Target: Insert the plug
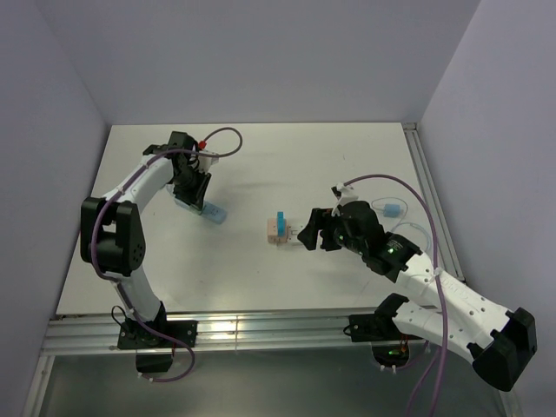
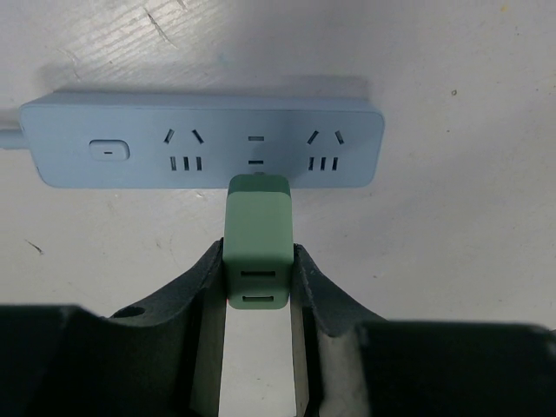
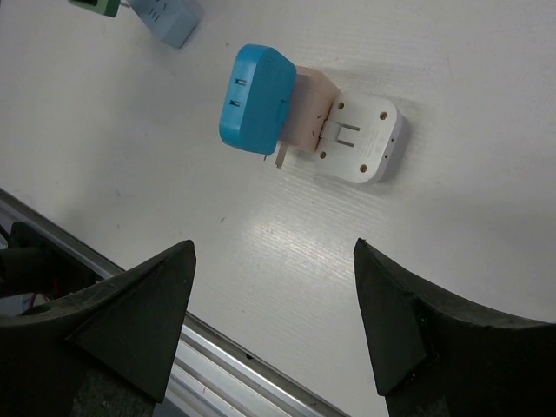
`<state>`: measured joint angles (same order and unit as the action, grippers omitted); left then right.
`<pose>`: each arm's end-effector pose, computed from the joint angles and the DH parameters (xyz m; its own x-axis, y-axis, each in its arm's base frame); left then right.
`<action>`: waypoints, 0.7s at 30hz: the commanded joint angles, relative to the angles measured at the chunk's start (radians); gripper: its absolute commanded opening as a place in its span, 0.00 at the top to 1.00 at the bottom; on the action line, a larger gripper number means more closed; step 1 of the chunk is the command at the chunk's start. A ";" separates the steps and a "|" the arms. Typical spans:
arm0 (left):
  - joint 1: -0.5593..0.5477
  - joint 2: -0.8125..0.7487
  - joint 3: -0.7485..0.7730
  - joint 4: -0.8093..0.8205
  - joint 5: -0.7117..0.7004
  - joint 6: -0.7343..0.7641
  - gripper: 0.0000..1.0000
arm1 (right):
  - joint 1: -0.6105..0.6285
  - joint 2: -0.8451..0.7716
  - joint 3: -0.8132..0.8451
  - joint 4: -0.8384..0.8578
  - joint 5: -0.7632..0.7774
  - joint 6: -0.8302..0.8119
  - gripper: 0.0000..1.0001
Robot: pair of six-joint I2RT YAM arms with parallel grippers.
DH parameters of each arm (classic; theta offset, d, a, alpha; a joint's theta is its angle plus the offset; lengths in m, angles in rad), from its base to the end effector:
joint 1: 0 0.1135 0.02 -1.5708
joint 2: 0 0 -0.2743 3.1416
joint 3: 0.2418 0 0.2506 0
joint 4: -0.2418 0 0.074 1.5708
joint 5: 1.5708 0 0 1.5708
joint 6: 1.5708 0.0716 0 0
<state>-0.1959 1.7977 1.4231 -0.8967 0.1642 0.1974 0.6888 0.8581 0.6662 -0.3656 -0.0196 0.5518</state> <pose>0.3634 -0.0840 0.2094 -0.8721 0.3703 -0.3199 0.4185 0.9032 -0.0953 0.1647 0.1374 0.2565 -0.6877 0.1127 -0.7172 -0.3380 0.8246 0.4537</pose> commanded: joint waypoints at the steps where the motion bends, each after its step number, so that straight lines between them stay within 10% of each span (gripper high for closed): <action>1: 0.001 -0.026 0.051 0.013 0.032 0.010 1.00 | -0.008 0.004 -0.002 0.037 0.000 -0.018 0.20; 21: 0.000 0.069 0.091 0.005 0.031 0.014 1.00 | -0.015 0.004 -0.002 0.037 -0.006 -0.018 0.20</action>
<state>-0.1959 1.8626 1.4837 -0.8917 0.1745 0.1978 0.6823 0.8661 0.6662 -0.3599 -0.0204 0.5514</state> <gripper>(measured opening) 0.329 0.803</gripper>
